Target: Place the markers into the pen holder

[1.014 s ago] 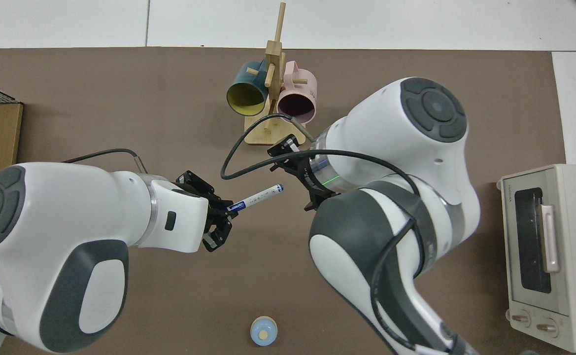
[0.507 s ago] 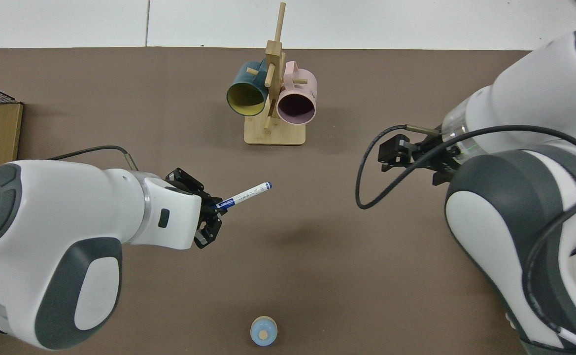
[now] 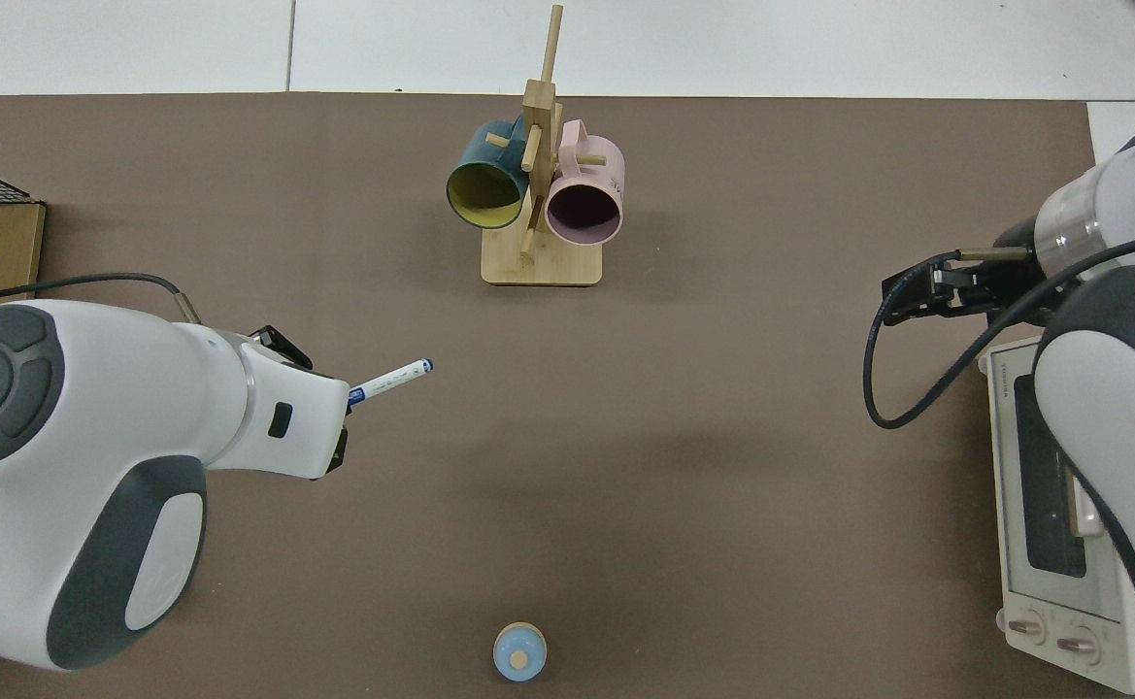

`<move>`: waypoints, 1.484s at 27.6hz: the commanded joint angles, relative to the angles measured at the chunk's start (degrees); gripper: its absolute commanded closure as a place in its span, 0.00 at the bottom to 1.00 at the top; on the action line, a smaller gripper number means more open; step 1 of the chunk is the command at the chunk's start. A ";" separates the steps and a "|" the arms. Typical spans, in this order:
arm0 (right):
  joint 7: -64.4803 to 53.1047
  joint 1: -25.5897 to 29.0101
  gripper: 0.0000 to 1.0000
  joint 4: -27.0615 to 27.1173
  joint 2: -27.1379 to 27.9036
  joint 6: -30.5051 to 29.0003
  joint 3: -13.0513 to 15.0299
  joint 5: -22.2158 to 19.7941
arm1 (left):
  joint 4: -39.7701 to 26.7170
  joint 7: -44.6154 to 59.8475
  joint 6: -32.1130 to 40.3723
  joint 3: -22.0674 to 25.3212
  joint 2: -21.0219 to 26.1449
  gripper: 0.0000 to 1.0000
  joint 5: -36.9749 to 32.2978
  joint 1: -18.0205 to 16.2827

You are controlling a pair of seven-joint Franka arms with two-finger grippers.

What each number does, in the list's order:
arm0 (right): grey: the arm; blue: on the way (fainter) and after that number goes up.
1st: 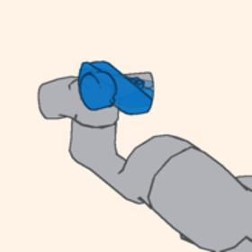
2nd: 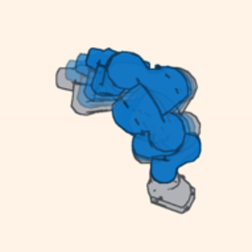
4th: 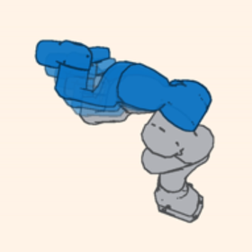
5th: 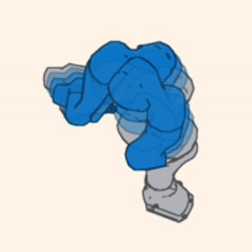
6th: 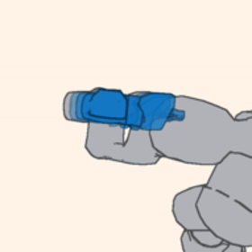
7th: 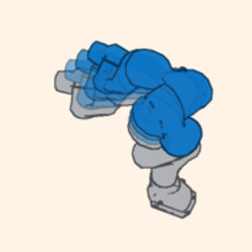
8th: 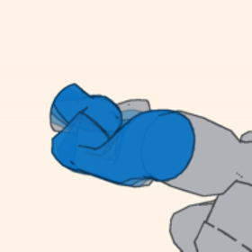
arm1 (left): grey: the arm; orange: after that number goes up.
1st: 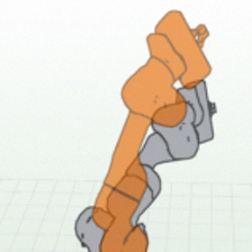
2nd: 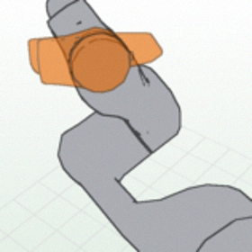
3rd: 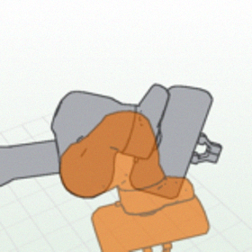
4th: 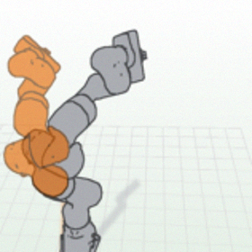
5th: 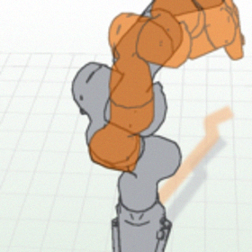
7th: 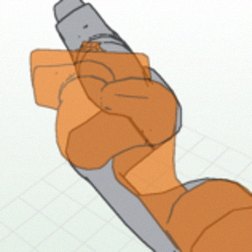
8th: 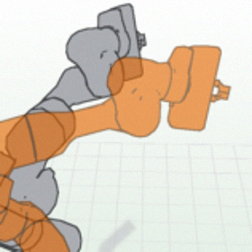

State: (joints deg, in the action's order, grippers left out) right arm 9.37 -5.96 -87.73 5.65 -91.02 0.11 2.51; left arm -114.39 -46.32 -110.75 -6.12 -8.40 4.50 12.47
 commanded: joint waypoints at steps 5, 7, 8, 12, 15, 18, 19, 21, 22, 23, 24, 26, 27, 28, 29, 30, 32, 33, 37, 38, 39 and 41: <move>-1.11 2.00 0.00 -0.95 -1.70 -0.04 -0.81 0.12 | 1.36 -2.19 3.96 -0.03 -0.39 1.00 -14.77 -2.71; -1.11 2.44 0.00 -0.95 -1.70 -0.04 -0.81 0.04 | 1.71 -3.25 4.31 -0.03 -0.39 1.00 -17.67 -3.76; -1.11 2.44 0.00 -0.95 -1.70 -0.04 -0.90 0.12 | 1.88 -3.77 4.49 -0.03 -0.39 1.00 -18.99 -4.20; -1.11 2.44 0.00 -0.95 -1.70 -0.04 -0.90 0.21 | 2.06 -8.25 4.40 -0.03 -0.30 1.00 -24.17 -7.10; -1.11 2.44 0.00 -0.95 -1.70 -0.04 -0.90 0.21 | 2.93 -12.73 3.70 -0.03 0.05 1.00 -27.17 -10.87; -1.11 2.44 0.00 -0.95 -1.70 -0.04 -0.90 0.21 | 5.83 -17.74 3.09 -0.03 1.89 1.00 -28.58 -14.65; -1.11 2.44 0.00 -0.95 -1.70 -0.04 -0.90 0.21 | 6.88 -19.67 2.82 -0.03 2.42 1.00 -29.19 -15.71; -1.11 2.44 0.00 -0.95 -1.70 -0.04 -0.90 0.21 | 7.94 -23.10 1.60 -0.03 3.13 1.00 -30.77 -17.47; -1.11 2.44 0.00 -0.95 -1.70 -0.04 -0.90 0.21 | 8.21 -24.59 0.55 -0.03 3.30 1.00 -31.39 -18.26; -1.11 2.44 0.00 -0.95 -1.70 -0.04 -0.90 0.21 | 8.39 -26.09 -0.60 -0.03 3.39 1.00 -31.74 -18.88; -1.11 2.44 0.00 -0.95 -1.70 -0.04 -0.90 0.21 | 8.39 -27.32 -1.65 -0.03 3.39 1.00 -31.92 -19.58; -1.11 2.44 0.00 -0.95 -1.70 -0.04 -0.90 0.21 | 8.65 -29.61 -3.50 -0.03 3.48 1.00 -32.80 -20.72; -1.11 2.44 0.00 -0.95 -1.70 -0.04 -0.90 0.21 | 8.83 -30.75 -4.20 -0.03 3.57 1.00 -33.50 -21.17; -1.11 2.44 0.00 -0.95 -1.70 -0.04 -0.90 0.21 | 9.00 -31.89 -4.91 -0.03 3.74 1.00 -34.29 -21.52; -1.11 2.44 0.00 -0.95 -1.70 -0.04 -0.90 0.21 | 9.18 -33.21 -5.52 -0.03 4.01 1.00 -35.17 -22.04; -1.11 2.44 0.00 -0.95 -1.70 -0.04 -0.90 0.21 | 9.53 -34.62 -5.96 -0.03 4.18 1.00 -35.96 -22.57; -1.11 2.44 0.00 -0.95 -1.70 -0.04 -0.90 0.21 | 10.49 -38.30 -6.84 0.06 4.53 1.00 -37.19 -24.06; -1.11 2.44 0.00 -0.95 -1.70 -0.04 -0.90 0.21 | 10.93 -40.06 -7.46 -0.03 4.80 1.00 -37.37 -25.03; -1.11 2.44 0.00 -0.95 -1.70 -0.04 -0.90 0.21 | 11.38 -48.58 -11.67 0.06 4.98 1.00 -37.37 -28.63; -1.11 2.44 0.00 -0.95 -1.70 -0.04 -0.90 0.21 | 11.38 -50.87 -13.33 0.06 5.06 1.00 -37.37 -29.86; -1.11 2.44 0.00 -0.95 -1.70 -0.04 -0.90 0.21 | 11.55 -52.98 -14.66 -0.03 5.32 1.00 -37.28 -31.00; -1.11 2.44 0.00 -0.95 -1.70 -0.04 -0.90 0.21 | 12.16 -57.02 -16.59 -0.03 5.76 1.00 -37.02 -32.41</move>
State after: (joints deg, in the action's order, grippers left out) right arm 9.37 -4.73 -87.77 4.85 -91.02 0.03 2.53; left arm -104.28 -94.22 -122.59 -5.46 -4.29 -32.02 -15.53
